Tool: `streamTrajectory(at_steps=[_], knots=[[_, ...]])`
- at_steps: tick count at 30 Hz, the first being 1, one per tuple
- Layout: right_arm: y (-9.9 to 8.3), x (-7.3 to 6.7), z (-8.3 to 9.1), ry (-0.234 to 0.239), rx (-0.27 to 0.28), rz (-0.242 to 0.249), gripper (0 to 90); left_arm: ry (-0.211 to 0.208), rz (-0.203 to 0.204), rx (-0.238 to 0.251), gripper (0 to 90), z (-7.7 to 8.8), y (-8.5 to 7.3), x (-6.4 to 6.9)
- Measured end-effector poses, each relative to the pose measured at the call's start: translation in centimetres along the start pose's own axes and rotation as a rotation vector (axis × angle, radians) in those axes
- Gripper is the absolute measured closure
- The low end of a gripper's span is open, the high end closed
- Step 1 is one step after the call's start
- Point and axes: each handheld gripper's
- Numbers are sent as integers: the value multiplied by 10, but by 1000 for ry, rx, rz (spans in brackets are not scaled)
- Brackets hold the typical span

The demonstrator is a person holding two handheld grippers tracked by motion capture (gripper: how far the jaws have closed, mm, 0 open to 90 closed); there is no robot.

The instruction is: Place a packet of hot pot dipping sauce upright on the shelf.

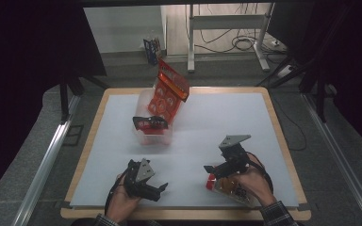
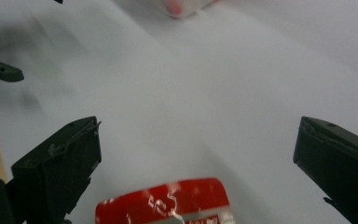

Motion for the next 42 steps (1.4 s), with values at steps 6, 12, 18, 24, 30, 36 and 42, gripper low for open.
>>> streamTrajectory(at_steps=[6,12,18,24,30,36,42], knots=[[-12,1,13,-23,-24,-37,49,-2,-1,1,0,1,0,1],[-21,5,33,-53,-29,-60,131,-2,-3,0,0,0,0,1],[-35,8,50,-114,-64,-81,302,-3,-4,-3,0,0,0,1],[-49,9,68,-149,-95,-73,485,-4,-6,-4,0,-1,0,1],[-58,6,89,-161,-87,-56,683,-3,-10,-8,0,-2,0,2],[-70,4,103,-158,-110,-66,868,-1,-10,-7,0,-2,0,2],[-90,8,118,-192,-159,-100,886,-4,-14,-11,0,-2,0,2]])
Point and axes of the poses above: each handheld gripper's, and its own axes: z roughly backward along the jaws, y roughly out of its top, x roughly to its right, and after that the axes turned 12 degrees about x, right-handed
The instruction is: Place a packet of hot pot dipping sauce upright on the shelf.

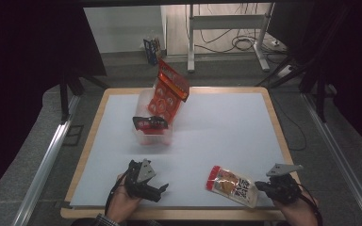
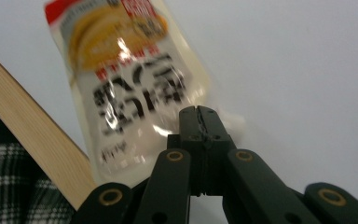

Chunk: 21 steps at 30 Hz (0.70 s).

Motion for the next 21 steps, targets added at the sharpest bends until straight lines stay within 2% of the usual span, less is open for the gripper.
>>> streamTrajectory(at_steps=[5,9,12,16,21], knots=[[-13,5,3,-22,-27,-14,886,0,-4,-3,0,-1,0,0],[-17,6,-3,-2,-53,-24,887,-1,-6,-5,0,-1,0,1],[-17,6,-5,5,-49,-24,887,-2,-6,-6,0,-2,0,0],[-17,8,-7,16,-36,-54,887,-3,-5,-9,0,-3,0,1],[-11,6,-15,24,-26,-47,887,-7,-13,-14,0,-5,0,2]])
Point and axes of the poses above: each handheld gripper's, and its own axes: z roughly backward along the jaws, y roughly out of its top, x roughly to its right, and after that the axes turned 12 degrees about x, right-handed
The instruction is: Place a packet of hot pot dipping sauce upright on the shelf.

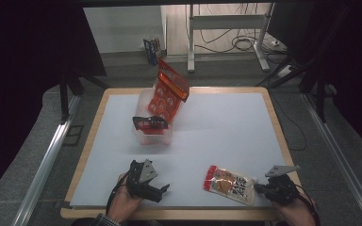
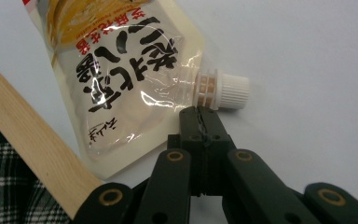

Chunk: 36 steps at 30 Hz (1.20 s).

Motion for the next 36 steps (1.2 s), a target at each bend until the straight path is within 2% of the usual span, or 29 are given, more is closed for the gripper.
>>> streamTrajectory(at_steps=[4,12,20,25,28,31,33,36], knots=[[6,0,-8,14,9,-5,887,1,-1,-2,0,-1,0,0],[22,-3,-27,23,19,19,887,3,-4,-4,0,-1,0,0],[49,-8,-59,43,26,47,887,2,0,-4,0,-1,0,0],[70,-15,-83,51,22,91,888,-7,7,-3,0,0,1,-1],[83,-22,-96,48,11,144,887,-16,23,2,0,0,1,-1],[86,-26,-99,34,8,172,887,-28,44,5,0,1,2,0],[84,-24,-97,36,15,156,882,-47,56,13,0,1,4,1],[83,-21,-93,30,27,137,810,-54,65,28,21,1,8,4]])
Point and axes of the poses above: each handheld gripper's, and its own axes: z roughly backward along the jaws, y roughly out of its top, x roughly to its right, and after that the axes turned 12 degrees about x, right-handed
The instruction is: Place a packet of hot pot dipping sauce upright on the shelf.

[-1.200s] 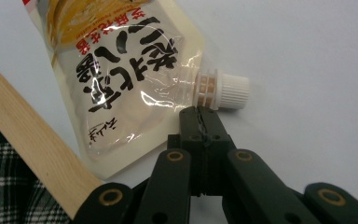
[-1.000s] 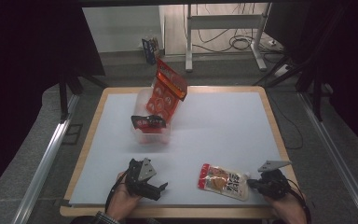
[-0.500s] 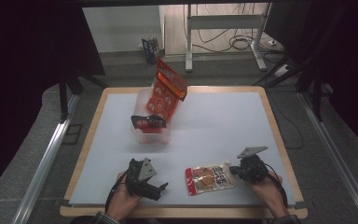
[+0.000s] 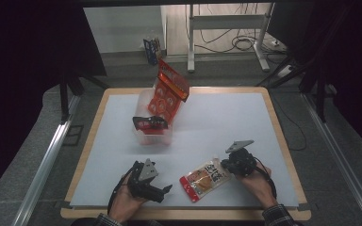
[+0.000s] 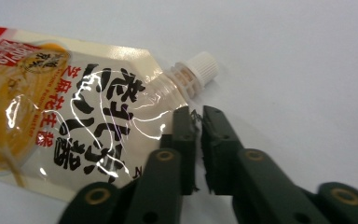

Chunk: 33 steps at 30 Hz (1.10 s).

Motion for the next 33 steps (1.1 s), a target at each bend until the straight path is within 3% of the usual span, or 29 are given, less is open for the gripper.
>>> streamTrajectory(at_steps=[5,10,17,19,25,28,33], knots=[[-2,-1,10,-5,33,-3,664,-68,26,39,172,-4,9,8],[-5,-1,14,-24,38,15,568,-156,75,78,443,-14,15,15],[-7,0,18,-42,58,22,441,-242,59,96,814,-32,20,28],[-7,1,19,-45,58,20,421,-255,59,93,880,-39,21,32],[-9,3,22,-54,66,3,369,-256,56,67,898,-57,21,39],[-10,5,23,-55,70,-10,323,-261,74,60,900,-59,19,38],[-11,8,25,-55,77,-4,251,-233,18,22,900,-58,17,42]])
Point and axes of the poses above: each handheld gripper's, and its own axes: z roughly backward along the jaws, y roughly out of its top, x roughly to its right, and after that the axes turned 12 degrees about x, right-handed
